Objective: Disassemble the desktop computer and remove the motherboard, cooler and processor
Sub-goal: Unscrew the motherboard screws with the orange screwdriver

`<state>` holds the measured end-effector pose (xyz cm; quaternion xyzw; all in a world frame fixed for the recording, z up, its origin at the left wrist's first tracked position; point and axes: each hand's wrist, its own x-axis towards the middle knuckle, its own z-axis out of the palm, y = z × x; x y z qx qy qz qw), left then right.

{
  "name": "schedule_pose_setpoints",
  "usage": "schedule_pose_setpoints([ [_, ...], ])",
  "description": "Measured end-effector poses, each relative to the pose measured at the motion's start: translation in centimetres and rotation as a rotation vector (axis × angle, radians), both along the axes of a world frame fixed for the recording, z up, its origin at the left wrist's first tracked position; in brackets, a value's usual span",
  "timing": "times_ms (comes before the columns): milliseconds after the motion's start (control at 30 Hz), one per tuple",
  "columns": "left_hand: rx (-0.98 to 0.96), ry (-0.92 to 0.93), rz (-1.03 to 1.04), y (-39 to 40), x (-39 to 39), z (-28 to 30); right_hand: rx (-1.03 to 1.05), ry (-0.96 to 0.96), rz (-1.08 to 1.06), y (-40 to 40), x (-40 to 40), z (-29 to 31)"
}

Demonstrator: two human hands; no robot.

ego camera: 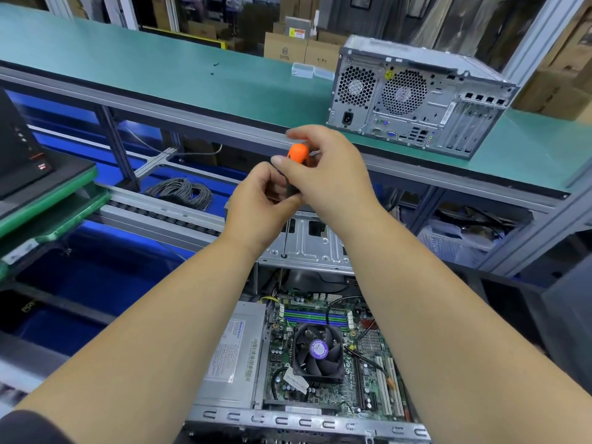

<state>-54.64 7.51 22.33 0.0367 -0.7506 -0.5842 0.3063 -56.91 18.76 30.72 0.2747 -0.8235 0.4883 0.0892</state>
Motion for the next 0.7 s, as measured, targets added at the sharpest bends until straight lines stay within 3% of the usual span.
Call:
schedule_pose_setpoints([
  [133, -0.045, -0.004, 0.041, 0.0, 0.1, 0.2, -0.031, -0.014, -0.006, 0.0, 0.4, 0.0],
  [233, -0.102, -0.030, -0.049, -0.3, 0.3, -0.2, -0.038, -0.058, 0.022, 0.3, 0.2, 0.2],
  [367, 0.042, -0.044, -0.238, -0.5, 0.8, -1.1, -0.033, -0.106, 0.085, 0.3, 0.2, 0.3],
  [700, 0.012, -0.056, 0.001, 0.5, 1.0, 0.0, 0.101, 0.075, 0.002, -0.4, 1.1, 0.6],
])
